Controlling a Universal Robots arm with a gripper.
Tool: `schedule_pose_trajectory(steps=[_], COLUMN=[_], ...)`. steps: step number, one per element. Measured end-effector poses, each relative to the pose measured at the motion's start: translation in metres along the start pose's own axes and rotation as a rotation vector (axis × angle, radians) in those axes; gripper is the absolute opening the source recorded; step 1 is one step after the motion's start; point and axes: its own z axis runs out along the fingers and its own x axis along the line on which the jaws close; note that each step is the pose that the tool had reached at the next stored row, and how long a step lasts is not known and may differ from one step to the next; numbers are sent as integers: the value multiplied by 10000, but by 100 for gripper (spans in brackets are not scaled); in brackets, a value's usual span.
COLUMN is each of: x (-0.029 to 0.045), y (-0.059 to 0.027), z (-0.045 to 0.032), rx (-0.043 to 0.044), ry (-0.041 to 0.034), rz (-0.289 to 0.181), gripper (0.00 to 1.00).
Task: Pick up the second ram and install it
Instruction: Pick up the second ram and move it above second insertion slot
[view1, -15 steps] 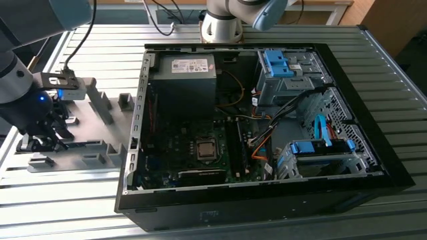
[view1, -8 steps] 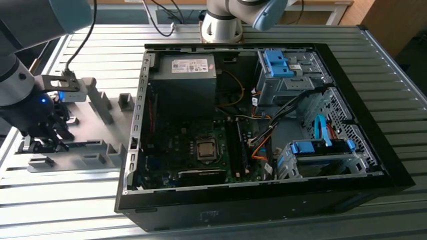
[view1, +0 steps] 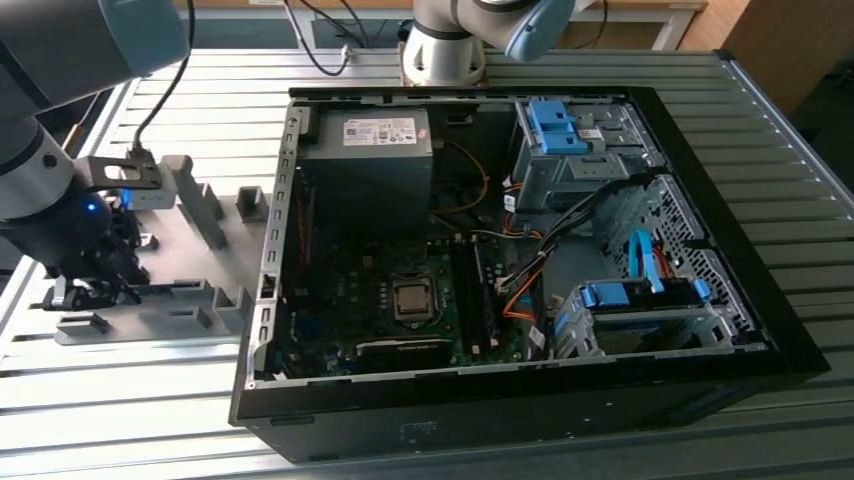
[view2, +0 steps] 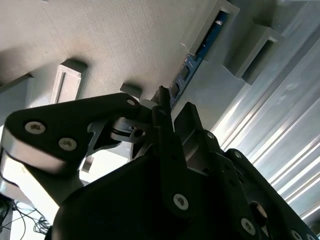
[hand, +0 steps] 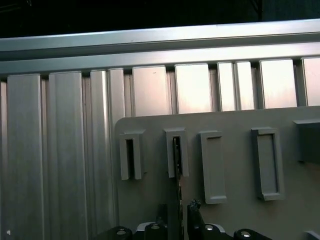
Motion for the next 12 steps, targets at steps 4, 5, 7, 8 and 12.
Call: schedule_pose_trajectory(steps=[4,5,7,8,12], x=[1,1,2,2,2], y=[10,13,17,18,19], z=[18,19,23,23,27], rx=[15,14,12,11,11], ry=[-9,-10,-20,-25,-30], rz=[-1,-2,-2,-2,-1], gripper=[29,29,29,29,29])
